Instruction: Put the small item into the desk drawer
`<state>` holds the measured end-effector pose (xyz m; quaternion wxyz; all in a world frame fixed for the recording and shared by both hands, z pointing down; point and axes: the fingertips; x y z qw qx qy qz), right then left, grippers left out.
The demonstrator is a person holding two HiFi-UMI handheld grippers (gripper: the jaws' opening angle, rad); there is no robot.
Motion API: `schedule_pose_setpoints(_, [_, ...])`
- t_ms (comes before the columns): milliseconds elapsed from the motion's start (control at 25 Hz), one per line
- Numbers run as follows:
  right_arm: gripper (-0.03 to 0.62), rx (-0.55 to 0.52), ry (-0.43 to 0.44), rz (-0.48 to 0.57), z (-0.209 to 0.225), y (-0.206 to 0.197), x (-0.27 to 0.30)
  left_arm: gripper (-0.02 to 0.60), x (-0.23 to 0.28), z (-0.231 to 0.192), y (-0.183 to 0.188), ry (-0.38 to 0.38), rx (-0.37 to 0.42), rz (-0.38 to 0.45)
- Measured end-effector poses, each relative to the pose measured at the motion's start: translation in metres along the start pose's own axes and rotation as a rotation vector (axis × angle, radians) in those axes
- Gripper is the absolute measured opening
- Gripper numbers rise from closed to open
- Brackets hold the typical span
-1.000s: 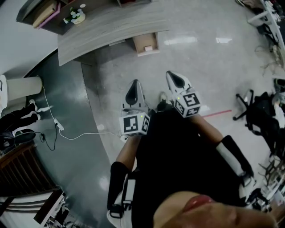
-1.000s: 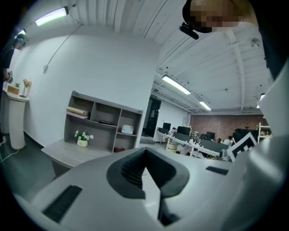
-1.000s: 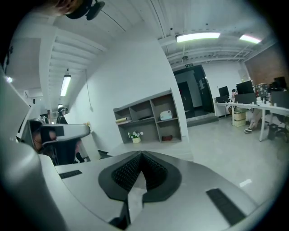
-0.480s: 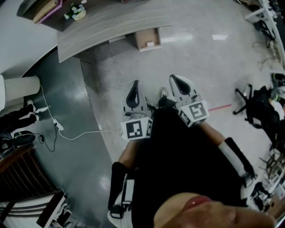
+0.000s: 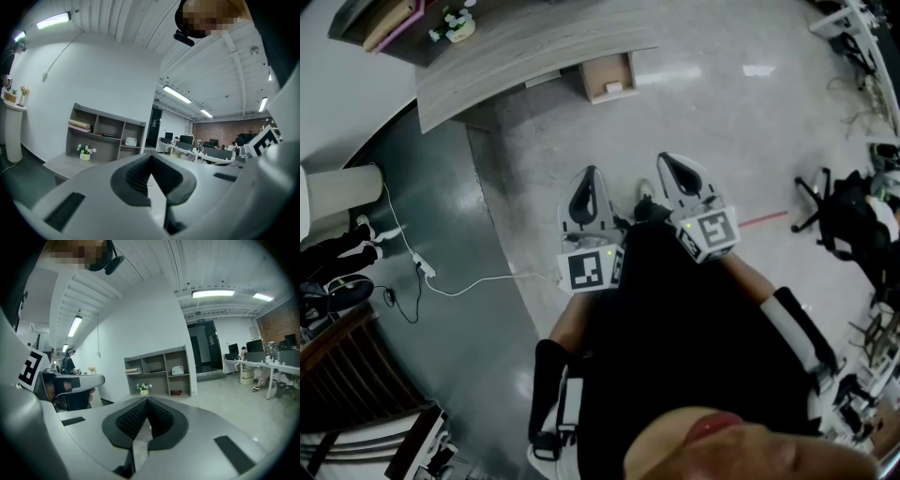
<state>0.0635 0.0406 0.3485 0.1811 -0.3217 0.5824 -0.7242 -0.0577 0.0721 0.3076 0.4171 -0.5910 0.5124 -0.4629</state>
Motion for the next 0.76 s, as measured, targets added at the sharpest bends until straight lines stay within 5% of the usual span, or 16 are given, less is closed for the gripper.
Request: schedule_pose_setpoints(760, [-0.002, -0.007, 0.035, 0.007, -0.0106, -0.0063, 0.0015, -0.009, -0.0059, -0.0013, -0.0031, 0.002, -0.006, -0.002])
Point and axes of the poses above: the fingertips, and each gripper's own axes: x forward along the fingers, z to its right, y out of its top, and after that the axes turned 3 degrees about y, right-handed
